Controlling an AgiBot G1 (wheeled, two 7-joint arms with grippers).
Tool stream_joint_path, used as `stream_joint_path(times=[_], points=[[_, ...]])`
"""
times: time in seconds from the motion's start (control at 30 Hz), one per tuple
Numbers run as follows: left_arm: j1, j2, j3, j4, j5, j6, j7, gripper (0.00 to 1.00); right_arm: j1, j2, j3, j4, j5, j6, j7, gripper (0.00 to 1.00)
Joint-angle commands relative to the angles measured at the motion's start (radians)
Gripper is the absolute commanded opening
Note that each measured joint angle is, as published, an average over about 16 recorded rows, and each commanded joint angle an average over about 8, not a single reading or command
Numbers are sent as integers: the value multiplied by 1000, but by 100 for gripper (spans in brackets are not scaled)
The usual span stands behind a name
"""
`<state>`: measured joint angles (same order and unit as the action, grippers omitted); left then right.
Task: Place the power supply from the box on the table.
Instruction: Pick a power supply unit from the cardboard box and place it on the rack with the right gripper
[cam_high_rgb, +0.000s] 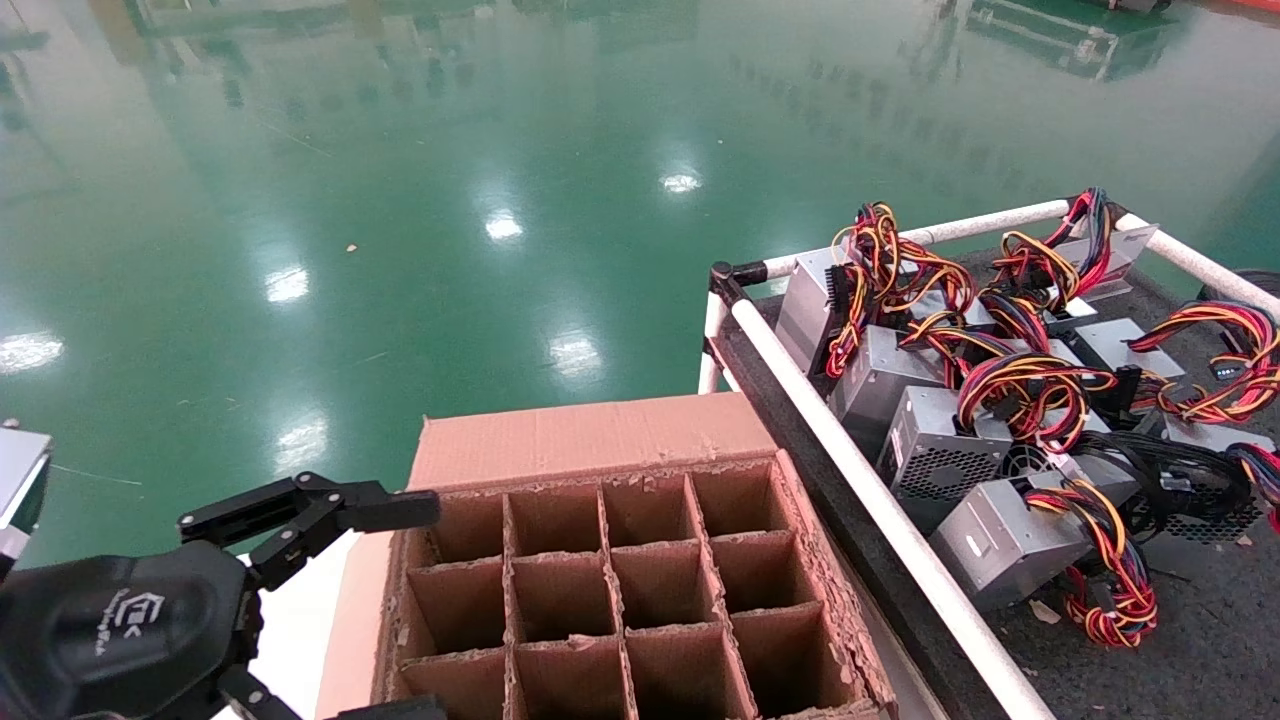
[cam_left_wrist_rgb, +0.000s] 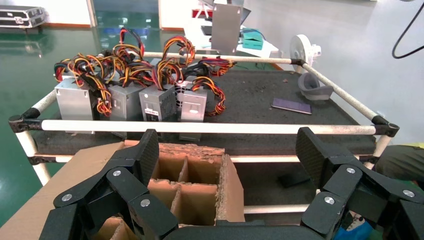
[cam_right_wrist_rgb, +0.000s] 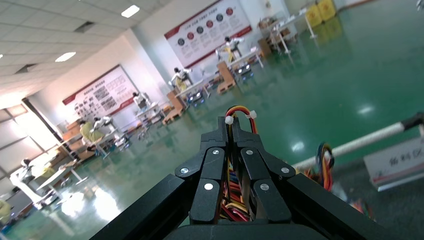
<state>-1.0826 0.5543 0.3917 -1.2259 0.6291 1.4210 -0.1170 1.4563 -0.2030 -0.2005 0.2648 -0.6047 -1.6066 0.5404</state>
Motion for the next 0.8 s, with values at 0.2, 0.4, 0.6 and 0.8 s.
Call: stream_joint_path(times=[0.2,0.4,0.6,0.8], points=[[0,0,0,0,0,0,0,100,-185,17,10,48,160,-2,23,0],[0,0,0,0,0,0,0,100,-360,29,33,86,318,-4,35,0],[0,0,0,0,0,0,0,100,-554,35,59,112,457,-5,18,0],[0,0,0,0,0,0,0,100,-745,29,95,136,567,-5,-25,0]])
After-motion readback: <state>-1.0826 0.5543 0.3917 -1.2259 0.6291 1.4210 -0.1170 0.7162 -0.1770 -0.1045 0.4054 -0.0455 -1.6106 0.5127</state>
